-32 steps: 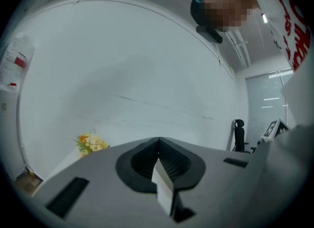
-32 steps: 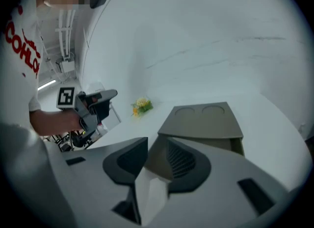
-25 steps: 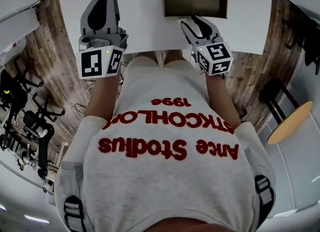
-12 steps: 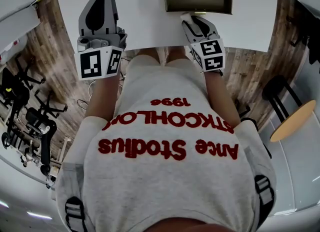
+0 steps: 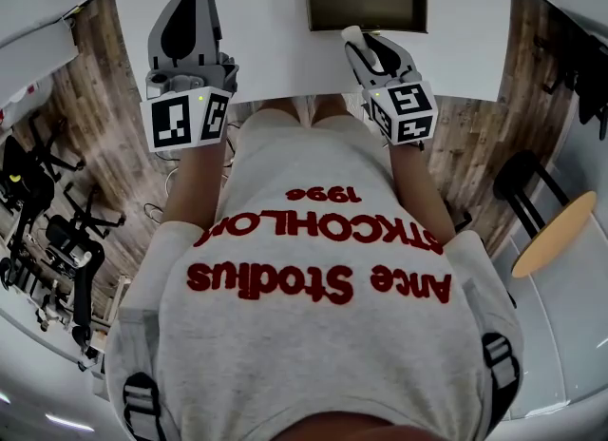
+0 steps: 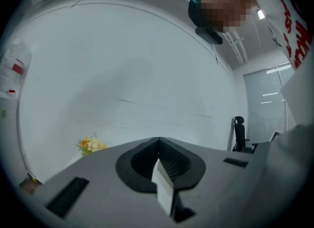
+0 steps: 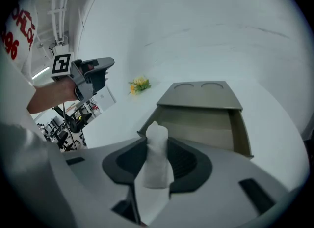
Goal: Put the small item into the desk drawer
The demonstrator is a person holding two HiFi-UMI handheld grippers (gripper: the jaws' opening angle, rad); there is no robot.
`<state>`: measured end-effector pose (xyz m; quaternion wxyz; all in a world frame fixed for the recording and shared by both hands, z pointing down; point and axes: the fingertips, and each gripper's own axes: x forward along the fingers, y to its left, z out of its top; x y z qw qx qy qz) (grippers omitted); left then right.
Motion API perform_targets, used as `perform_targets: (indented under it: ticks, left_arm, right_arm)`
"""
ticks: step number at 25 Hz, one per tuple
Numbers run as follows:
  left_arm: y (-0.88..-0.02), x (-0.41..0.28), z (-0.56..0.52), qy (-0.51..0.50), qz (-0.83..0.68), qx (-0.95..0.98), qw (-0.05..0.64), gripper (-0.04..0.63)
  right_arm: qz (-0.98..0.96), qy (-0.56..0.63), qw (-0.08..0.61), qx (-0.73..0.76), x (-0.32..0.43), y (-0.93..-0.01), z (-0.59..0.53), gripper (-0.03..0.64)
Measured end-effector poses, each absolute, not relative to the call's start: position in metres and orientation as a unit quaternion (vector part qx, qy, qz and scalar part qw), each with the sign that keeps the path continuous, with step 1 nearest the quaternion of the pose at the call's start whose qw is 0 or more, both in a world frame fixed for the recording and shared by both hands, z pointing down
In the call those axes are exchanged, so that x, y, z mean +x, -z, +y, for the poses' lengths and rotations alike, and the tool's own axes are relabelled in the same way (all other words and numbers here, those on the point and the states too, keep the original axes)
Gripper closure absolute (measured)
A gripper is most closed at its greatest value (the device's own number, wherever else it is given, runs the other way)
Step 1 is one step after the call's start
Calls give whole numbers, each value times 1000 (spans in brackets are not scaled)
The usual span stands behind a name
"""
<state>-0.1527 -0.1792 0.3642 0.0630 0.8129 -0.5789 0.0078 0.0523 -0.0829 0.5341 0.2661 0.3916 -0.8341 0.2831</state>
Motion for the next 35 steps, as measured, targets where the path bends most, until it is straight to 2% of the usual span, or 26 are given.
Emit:
perform_targets:
  ticks: [14, 35]
  left_arm:
    - [-323, -161, -187, 23, -589, 808, 17, 588]
    - [-265, -156, -201, 67, -592, 801, -49, 588]
  right_arm:
    - [-860, -205, 98, 457, 69, -412, -150, 485]
    - [-850, -46, -73, 519, 128, -259, -193, 485]
